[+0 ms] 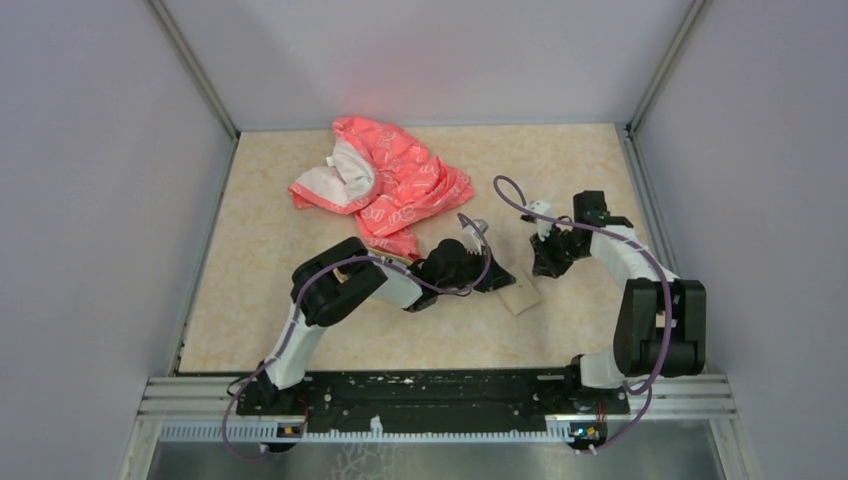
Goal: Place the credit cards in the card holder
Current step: Close the card holder at the center of the board.
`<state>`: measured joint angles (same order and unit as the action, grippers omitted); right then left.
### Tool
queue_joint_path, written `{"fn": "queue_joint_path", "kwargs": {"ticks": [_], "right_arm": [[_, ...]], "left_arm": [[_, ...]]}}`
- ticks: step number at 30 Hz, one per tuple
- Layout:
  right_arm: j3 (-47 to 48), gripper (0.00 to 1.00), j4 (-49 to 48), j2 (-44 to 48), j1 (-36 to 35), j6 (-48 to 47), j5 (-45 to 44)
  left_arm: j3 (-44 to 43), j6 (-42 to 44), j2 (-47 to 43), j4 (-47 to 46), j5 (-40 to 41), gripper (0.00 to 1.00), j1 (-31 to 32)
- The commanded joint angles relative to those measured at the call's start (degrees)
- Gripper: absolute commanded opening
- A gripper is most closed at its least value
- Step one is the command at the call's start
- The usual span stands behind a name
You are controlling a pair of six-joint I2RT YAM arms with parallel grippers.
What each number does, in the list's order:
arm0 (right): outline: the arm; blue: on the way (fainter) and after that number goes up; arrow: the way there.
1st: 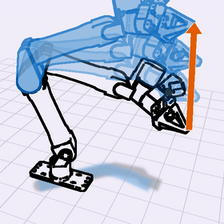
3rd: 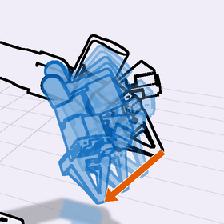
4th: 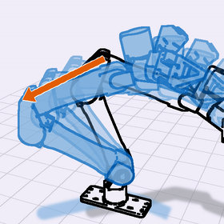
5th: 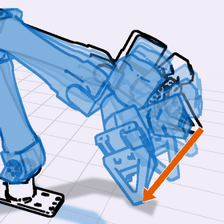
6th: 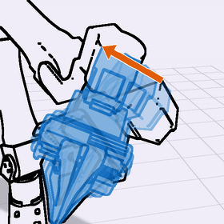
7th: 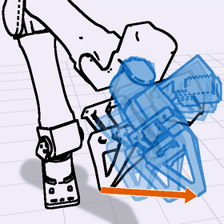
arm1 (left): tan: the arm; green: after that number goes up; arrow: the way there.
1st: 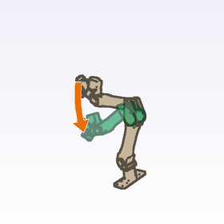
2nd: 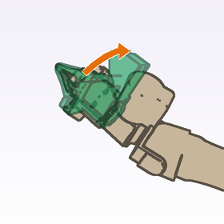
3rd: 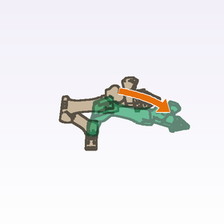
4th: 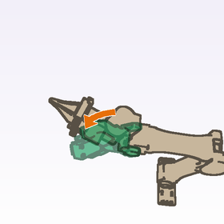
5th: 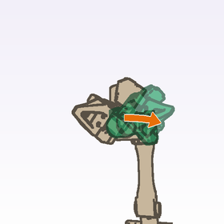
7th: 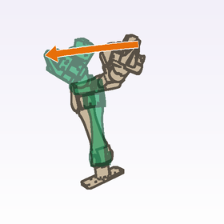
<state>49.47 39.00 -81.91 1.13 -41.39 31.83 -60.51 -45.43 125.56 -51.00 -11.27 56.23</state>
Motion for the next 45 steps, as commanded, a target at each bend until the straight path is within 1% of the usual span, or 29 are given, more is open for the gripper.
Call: {"fn": "queue_joint_path", "kwargs": {"ticks": [1, 8, 12, 13, 16, 25, 45], "right_arm": [[1.24, 0.0, 2.96, 1.62, -0.51, -1.21, 5.52], [2.18, 0.0, 6.26, -1.73, -0.51, -2.67, 9.43], [2.13, 0.0, 6.6, -2.8, -0.77, -2.59, 10.13], [2.13, 0.0, 6.46, -2.94, -2.24, -2.38, 9.97], [1.95, 0.0, 5.48, -3.09, -3.74, -1.35, 9.01], [1.06, 0.0, 1.1, -2.13, -5.14, 2.73, 4.81], [0.7, 0.0, 3.22, -5.74, -7.42, 2.15, 1.3]], "left_arm": [[-0.13, 0.03, 2.54, 1.09, -0.64, 0.13, -0.38], [-0.55, -0.43, 3.19, 0.72, -0.92, 0.13, -0.34], [-0.91, -0.61, 3.38, 0.73, -1.09, 0.13, -0.33], [-0.97, -0.59, 3.46, 0.7, -1.11, 0.13, -0.33], [-1.01, -0.65, 3.47, 0.73, -1.18, 0.13, -0.33], [-0.75, -1.02, 3.8, 0.05, -1.33, 0.13, -0.33], [0.19, -1.4, 3.55, -0.91, -1.03, 0.12, -0.58]]}}
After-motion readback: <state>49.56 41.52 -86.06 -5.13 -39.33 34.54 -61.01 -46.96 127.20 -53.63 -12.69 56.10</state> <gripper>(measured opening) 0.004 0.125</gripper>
